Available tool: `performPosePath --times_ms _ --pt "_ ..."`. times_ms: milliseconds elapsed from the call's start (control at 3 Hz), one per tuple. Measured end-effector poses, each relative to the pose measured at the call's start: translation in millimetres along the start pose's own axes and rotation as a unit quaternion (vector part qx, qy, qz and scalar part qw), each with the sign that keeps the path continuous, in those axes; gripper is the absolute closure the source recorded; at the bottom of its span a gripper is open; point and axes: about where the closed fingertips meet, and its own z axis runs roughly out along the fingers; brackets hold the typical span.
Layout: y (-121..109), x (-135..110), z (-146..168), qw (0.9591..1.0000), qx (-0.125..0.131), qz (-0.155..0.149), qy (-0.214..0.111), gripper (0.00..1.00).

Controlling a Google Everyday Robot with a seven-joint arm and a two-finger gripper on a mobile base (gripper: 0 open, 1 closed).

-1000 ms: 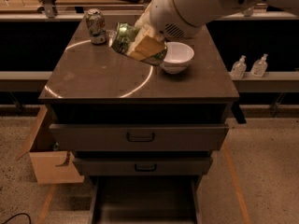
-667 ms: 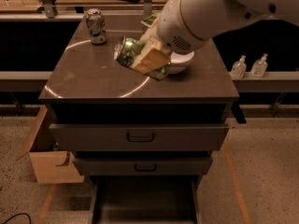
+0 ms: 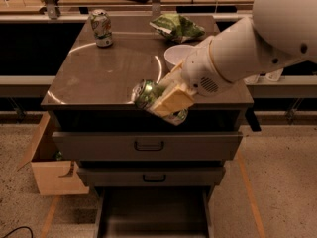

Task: Place green can into bottom drawer

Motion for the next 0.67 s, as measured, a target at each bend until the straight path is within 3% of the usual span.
performPosePath --times_ms 333,667 --pt "17.7 28.8 23.8 0.9992 -0.026 -0.027 0.012 1.0" --pt "37.1 54.5 56.2 0.9948 -0.055 -0.083 0.022 1.0"
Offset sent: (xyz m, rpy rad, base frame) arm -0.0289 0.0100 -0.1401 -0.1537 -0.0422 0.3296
